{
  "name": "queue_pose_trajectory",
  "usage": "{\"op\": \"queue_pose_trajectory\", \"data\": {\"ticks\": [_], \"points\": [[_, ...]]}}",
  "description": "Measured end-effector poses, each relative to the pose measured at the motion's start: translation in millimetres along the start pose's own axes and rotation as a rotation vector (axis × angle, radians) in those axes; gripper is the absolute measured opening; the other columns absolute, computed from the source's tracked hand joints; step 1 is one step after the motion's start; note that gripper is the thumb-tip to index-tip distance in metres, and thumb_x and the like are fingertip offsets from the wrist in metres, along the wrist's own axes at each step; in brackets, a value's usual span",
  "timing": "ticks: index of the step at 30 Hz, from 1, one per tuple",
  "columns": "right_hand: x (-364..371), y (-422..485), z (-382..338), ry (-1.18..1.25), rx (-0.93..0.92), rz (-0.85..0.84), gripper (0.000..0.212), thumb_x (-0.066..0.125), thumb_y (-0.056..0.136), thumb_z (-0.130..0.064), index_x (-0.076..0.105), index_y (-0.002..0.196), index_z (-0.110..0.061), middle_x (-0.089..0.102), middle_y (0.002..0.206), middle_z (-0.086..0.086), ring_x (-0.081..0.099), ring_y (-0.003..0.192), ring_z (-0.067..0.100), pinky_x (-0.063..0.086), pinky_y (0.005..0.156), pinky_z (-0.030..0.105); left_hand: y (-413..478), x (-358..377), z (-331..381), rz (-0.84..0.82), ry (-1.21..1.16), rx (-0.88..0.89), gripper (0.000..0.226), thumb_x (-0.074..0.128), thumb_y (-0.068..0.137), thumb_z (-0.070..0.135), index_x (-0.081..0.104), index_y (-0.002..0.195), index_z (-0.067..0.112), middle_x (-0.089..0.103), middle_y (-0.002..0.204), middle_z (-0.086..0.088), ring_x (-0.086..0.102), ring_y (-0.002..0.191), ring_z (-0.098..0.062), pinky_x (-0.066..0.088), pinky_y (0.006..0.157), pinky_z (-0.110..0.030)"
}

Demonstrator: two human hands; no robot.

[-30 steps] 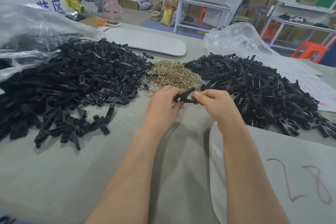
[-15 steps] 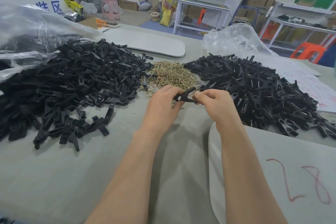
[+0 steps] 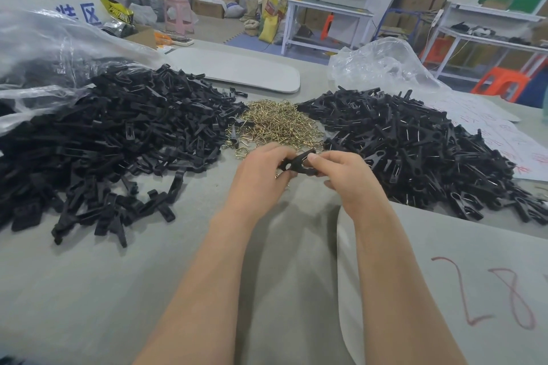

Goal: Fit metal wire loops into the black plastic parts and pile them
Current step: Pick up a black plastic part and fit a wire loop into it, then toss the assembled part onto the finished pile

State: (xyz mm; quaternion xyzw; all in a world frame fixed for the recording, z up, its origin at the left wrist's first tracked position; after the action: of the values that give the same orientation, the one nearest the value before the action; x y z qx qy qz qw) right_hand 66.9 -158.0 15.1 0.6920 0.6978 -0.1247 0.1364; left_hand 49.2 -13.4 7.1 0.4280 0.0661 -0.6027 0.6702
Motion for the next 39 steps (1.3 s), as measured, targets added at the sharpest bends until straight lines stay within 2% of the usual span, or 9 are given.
{"op": "queue_pose_trajectory", "data": {"ticks": [5,9,11,13,17,21,29,36,39], "points": [[-0.2,-4.0,9.0,0.556,0.271,-0.322,0.017,0.066,0.077,-0.031,0.060,0.082,-0.017,0.064,0.072,-0.002,0.062,0.065,0.010,0.049,0.062,0.021,0.2,-3.0,-2.4,-0.077,-0.176,-0.067,0.023,0.074,0.079,0.010,0.070,0.100,0.018,0.061,0.088,0.013,0.061,0.083,-0.010,0.051,0.084,-0.028],[10.7,-7.5,13.5,0.645,0.368,-0.514,0.058,0.060,0.069,-0.049,0.058,0.111,-0.009,0.070,0.081,0.006,0.070,0.074,0.021,0.058,0.068,0.031,0.7,-5.0,-0.6,-0.072,-0.273,-0.080,0.027,0.074,0.078,0.006,0.068,0.098,0.023,0.065,0.093,0.008,0.060,0.083,-0.006,0.048,0.082,-0.014],[15.1,-7.2,14.0,0.675,0.359,-0.562,0.062,0.055,0.070,-0.052,0.061,0.108,-0.003,0.073,0.082,0.012,0.072,0.075,0.022,0.058,0.066,0.030,0.4,-6.6,0.6,-0.051,-0.248,-0.055,0.026,0.075,0.077,0.011,0.068,0.097,0.026,0.065,0.092,0.014,0.058,0.088,-0.004,0.042,0.082,-0.013],[18.9,-6.2,14.0,0.741,0.326,-0.561,0.057,0.053,0.072,-0.050,0.063,0.101,-0.003,0.073,0.080,0.011,0.072,0.074,0.020,0.058,0.065,0.028,0.4,-8.5,1.9,-0.026,-0.219,-0.039,0.023,0.075,0.077,0.016,0.068,0.097,0.027,0.063,0.091,0.019,0.056,0.093,-0.004,0.041,0.085,-0.014],[27.7,-3.9,16.8,0.865,0.303,-0.503,0.050,0.055,0.071,-0.047,0.061,0.099,-0.006,0.071,0.070,0.001,0.071,0.070,0.015,0.059,0.071,0.027,0.9,-10.9,6.7,0.003,-0.249,0.004,0.021,0.076,0.074,0.014,0.066,0.089,0.024,0.063,0.085,0.015,0.055,0.084,0.000,0.040,0.079,-0.010],[33.4,-4.6,15.5,0.911,0.308,-0.468,0.051,0.058,0.069,-0.045,0.062,0.102,-0.006,0.072,0.076,0.005,0.071,0.071,0.015,0.059,0.071,0.027,0.7,-13.2,9.9,0.023,-0.281,0.033,0.021,0.076,0.073,0.009,0.069,0.090,0.019,0.063,0.085,0.013,0.056,0.081,-0.001,0.043,0.077,-0.010],[32.7,-4.8,15.9,0.994,0.270,-0.460,0.044,0.058,0.071,-0.042,0.070,0.095,-0.008,0.074,0.083,0.008,0.072,0.073,0.016,0.060,0.070,0.028,0.6,-13.1,11.9,0.014,-0.293,-0.012,0.029,0.076,0.074,0.009,0.069,0.096,0.027,0.065,0.091,0.019,0.060,0.090,-0.008,0.049,0.087,-0.029],[35.5,-6.6,14.1,0.994,0.274,-0.471,0.039,0.058,0.072,-0.041,0.073,0.089,-0.008,0.073,0.075,0.005,0.072,0.071,0.014,0.059,0.067,0.027,1.0,-13.0,12.0,0.000,-0.352,-0.037,0.031,0.076,0.073,0.010,0.068,0.095,0.031,0.069,0.091,0.007,0.061,0.089,-0.008,0.048,0.089,-0.027],[36.0,-5.9,15.0,1.011,0.284,-0.493,0.047,0.059,0.072,-0.040,0.062,0.102,-0.004,0.074,0.079,0.008,0.072,0.074,0.015,0.059,0.069,0.027,1.0,-12.7,11.9,0.000,-0.385,-0.034,0.031,0.075,0.075,0.007,0.068,0.096,0.029,0.070,0.092,0.009,0.063,0.091,-0.008,0.049,0.090,-0.025]]}}
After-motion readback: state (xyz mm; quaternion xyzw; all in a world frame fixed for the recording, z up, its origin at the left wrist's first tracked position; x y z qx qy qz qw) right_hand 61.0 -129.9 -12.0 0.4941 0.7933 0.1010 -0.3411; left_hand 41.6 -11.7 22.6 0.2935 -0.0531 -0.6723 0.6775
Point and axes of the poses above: each hand's wrist, its own y-axis towards the middle knuckle, its own x-axis out of the palm, z = x × y, the point moved 3 cm from there along y, towards the middle knuckle
